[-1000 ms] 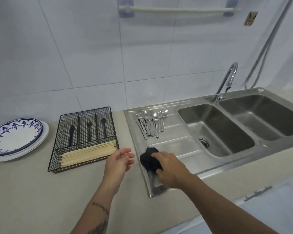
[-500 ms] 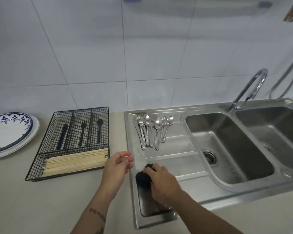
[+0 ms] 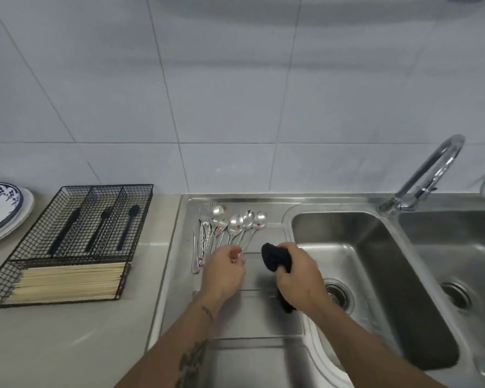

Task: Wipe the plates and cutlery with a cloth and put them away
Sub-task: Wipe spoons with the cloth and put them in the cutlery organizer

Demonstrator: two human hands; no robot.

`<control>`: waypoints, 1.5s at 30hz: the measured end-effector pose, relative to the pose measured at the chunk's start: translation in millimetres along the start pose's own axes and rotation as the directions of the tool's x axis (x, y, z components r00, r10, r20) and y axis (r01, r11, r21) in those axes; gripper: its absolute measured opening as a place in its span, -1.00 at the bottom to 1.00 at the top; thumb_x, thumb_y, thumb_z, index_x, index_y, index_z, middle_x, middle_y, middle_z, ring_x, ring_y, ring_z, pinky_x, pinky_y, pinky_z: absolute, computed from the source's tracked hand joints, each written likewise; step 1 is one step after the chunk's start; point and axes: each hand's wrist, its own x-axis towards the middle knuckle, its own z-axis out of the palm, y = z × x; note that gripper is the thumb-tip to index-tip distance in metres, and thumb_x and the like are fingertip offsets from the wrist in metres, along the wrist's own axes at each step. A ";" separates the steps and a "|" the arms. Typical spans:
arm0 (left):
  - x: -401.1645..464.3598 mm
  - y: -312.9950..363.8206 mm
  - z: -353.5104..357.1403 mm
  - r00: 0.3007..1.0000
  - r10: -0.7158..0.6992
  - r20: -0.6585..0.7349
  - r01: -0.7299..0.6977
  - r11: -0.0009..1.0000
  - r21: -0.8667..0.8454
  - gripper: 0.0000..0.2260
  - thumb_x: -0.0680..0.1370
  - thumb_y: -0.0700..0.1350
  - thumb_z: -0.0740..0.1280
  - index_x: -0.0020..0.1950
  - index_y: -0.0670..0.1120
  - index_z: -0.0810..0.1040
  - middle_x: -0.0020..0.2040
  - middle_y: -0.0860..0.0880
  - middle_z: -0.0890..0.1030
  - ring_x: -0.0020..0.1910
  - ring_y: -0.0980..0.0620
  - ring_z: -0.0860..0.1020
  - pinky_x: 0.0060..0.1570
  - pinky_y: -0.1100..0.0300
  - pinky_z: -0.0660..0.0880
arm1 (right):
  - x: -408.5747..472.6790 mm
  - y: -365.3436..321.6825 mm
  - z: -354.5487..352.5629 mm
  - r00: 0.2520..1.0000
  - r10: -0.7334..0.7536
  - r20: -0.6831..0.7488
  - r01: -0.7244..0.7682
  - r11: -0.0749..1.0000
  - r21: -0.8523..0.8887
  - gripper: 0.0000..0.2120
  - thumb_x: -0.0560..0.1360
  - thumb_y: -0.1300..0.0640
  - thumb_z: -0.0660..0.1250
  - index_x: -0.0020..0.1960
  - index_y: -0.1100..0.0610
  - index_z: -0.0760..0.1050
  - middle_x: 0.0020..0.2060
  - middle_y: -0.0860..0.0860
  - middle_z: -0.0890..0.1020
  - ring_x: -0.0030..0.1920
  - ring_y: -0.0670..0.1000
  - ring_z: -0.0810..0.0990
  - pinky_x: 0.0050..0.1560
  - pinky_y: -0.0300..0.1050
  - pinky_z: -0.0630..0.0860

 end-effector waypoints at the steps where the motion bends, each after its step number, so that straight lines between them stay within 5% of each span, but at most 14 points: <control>1: 5.1 5.2 9.1 0.999 0.027 -0.029 -0.024 0.995 0.092 -0.74 0.59 -0.15 0.35 0.28 -0.04 0.58 0.18 0.04 0.61 0.10 0.07 0.57 0.21 0.16 0.50 | 5.9 5.4 -4.8 1.000 -0.007 0.016 0.007 1.000 0.019 -0.64 0.40 0.19 0.27 0.13 -0.13 0.43 -0.03 -0.07 0.56 -0.05 -0.05 0.55 -0.02 0.00 0.56; 7: 30.3 15.2 47.5 0.981 0.174 -0.088 -0.102 0.842 0.530 -0.69 0.62 -0.11 0.22 0.36 -0.05 0.48 0.30 -0.02 0.47 0.28 -0.04 0.38 0.30 0.12 0.32 | 28.2 30.2 -23.5 0.989 -0.028 0.142 0.013 0.994 0.110 -0.65 0.42 0.26 0.28 0.09 -0.13 0.47 -0.05 -0.07 0.59 -0.05 -0.06 0.56 -0.01 -0.13 0.52; 12: 44.7 23.2 60.7 0.980 0.186 -0.067 -0.094 0.735 0.672 -0.68 0.58 -0.15 0.22 0.34 -0.06 0.44 0.28 -0.05 0.47 0.26 -0.06 0.38 0.31 0.11 0.31 | 45.2 42.2 -33.5 0.972 -0.053 0.230 0.019 0.989 0.150 -0.64 0.43 0.28 0.29 0.09 -0.12 0.48 -0.05 -0.08 0.60 -0.05 -0.09 0.56 -0.09 -0.25 0.43; 20: 51.8 39.6 66.4 0.995 0.024 -0.097 0.047 0.744 0.667 -0.65 0.53 -0.17 0.25 0.33 -0.11 0.43 0.28 -0.13 0.47 0.28 -0.12 0.41 0.29 0.02 0.40 | 54.9 53.9 -36.2 0.962 -0.039 0.271 -0.014 0.982 0.191 -0.65 0.44 0.28 0.29 0.08 -0.13 0.49 -0.07 -0.10 0.60 -0.09 -0.15 0.56 -0.19 -0.35 0.42; 27: 45.0 37.5 61.6 0.999 0.001 -0.054 0.034 0.760 0.649 -0.66 0.49 -0.15 0.26 0.27 -0.10 0.44 0.23 -0.12 0.49 0.21 -0.12 0.45 0.23 0.02 0.45 | 45.9 54.1 -35.7 0.965 -0.035 0.259 -0.022 0.976 0.215 -0.64 0.44 0.29 0.29 0.07 -0.13 0.49 -0.08 -0.11 0.61 -0.09 -0.14 0.57 -0.14 -0.32 0.45; 32: 32.1 32.9 45.5 0.999 -0.019 -0.031 0.033 0.828 0.560 -0.75 0.51 -0.15 0.31 0.19 -0.08 0.49 0.21 -0.05 0.43 0.08 -0.08 0.52 0.12 0.03 0.52 | 31.9 52.9 -36.7 0.976 -0.046 0.212 0.005 0.982 0.190 -0.49 0.48 0.24 0.28 0.27 -0.27 0.33 0.03 -0.06 0.60 -0.08 -0.08 0.59 -0.02 -0.19 0.54; 40: -4.3 20.1 12.0 0.995 0.102 -0.013 -0.082 0.862 0.499 -0.74 0.48 -0.17 0.31 0.16 -0.02 0.55 0.15 0.00 0.52 0.11 -0.04 0.52 0.10 0.11 0.47 | 8.1 13.2 -22.0 0.960 -0.268 0.085 0.276 0.956 -0.104 -0.52 0.50 0.15 0.27 0.34 -0.22 0.32 0.11 -0.10 0.45 0.07 -0.03 0.49 0.11 -0.10 0.50; 45: -27.0 20.6 -17.3 0.967 0.252 -0.046 -0.208 0.879 0.430 -0.84 0.55 -0.16 0.34 0.11 -0.01 0.60 0.07 0.05 0.57 0.08 0.01 0.54 0.05 0.20 0.44 | -7.1 -15.4 -5.9 0.897 -0.427 0.119 0.438 0.812 -0.387 -0.49 0.46 0.20 0.30 0.37 -0.10 0.34 0.25 -0.04 0.37 0.14 0.05 0.40 -0.01 0.00 0.56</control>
